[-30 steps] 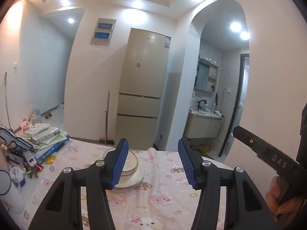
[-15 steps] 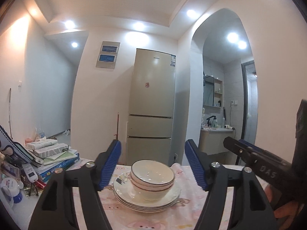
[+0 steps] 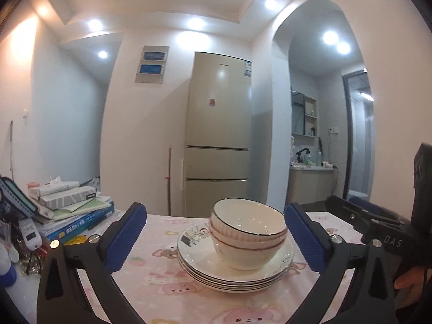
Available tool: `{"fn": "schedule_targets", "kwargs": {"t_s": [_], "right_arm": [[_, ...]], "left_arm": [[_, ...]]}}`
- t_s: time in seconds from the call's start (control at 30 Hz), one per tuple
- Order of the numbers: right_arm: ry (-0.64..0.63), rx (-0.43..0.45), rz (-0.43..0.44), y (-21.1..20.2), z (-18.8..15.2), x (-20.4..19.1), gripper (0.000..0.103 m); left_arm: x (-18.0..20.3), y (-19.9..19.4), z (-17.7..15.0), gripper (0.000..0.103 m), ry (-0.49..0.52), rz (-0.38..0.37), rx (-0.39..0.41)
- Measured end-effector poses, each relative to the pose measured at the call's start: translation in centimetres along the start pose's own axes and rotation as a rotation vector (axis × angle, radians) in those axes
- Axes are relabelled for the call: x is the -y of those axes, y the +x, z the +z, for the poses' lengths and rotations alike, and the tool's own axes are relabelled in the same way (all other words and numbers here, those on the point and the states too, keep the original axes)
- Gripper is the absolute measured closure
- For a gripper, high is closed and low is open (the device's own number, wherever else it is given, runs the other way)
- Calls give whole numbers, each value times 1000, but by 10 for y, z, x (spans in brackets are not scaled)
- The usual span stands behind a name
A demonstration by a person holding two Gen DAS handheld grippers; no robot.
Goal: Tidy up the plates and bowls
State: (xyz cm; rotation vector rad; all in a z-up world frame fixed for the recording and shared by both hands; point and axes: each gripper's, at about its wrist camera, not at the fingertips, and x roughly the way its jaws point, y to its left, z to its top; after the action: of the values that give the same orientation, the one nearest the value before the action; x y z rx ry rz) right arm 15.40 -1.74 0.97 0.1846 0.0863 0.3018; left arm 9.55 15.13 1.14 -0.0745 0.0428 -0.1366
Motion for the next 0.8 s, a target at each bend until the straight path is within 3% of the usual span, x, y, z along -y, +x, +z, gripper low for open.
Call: {"fn": "schedule_targets", "kwargs": {"t_s": [0.17, 0.43, 0.63, 0.8], "right_arm": [[-16, -140, -18, 20, -9, 4, 5], [-66, -189, -48, 22, -10, 0, 2], [-137, -205, -41, 25, -8, -14, 1], [-125, -206, -52, 24, -6, -12, 1]], "left_arm": [[-5, 18, -6, 0, -22, 40, -87], [-14, 45, -12, 0, -40, 59, -242], [-3, 45, -12, 0, 17, 85, -237], [-1, 45, -11, 0, 28, 101, -240]]}}
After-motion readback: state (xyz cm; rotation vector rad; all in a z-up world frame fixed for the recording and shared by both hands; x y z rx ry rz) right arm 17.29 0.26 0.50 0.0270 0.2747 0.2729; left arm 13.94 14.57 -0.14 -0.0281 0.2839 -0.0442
